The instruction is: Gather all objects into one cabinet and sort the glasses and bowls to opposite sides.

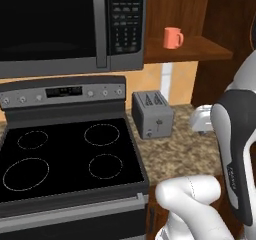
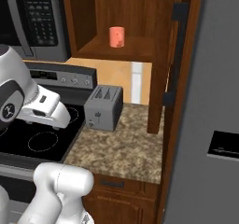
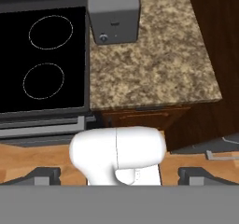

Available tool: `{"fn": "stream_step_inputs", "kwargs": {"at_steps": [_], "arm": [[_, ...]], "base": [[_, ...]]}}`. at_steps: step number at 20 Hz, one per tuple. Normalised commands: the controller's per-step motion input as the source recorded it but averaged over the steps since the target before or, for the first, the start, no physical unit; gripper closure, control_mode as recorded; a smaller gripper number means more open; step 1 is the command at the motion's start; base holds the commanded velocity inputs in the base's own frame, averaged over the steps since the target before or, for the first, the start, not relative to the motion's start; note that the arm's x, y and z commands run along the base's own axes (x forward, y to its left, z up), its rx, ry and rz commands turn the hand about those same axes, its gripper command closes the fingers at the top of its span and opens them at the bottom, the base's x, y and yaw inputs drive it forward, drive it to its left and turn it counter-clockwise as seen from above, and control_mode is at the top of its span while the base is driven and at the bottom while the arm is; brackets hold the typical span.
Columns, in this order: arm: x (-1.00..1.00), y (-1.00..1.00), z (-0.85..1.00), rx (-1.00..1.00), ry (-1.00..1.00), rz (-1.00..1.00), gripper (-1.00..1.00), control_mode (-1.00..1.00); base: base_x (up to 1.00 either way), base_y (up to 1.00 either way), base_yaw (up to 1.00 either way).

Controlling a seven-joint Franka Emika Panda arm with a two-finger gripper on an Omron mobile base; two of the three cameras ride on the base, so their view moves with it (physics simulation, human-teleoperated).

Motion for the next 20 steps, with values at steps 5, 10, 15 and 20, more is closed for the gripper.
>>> {"fn": "stream_step_inputs", "kwargs": {"at_steps": [5,10,15,20], "arm": [[0.00,0.00,0.00,0.00,0.00,0.00,-1.00,1.00],[0.00,0.00,0.00,0.00,0.00,0.00,-1.00,1.00],[0.00,0.00,0.00,0.00,0.00,0.00,-1.00,1.00],[0.00,0.00,0.00,0.00,0.00,0.00,-1.00,1.00]], "base": [[0.36,-0.36,0.00],[0.25,-0.34,-0.08],[0.21,-0.12,-0.21],[0.15,-0.39,-0.13]]}}
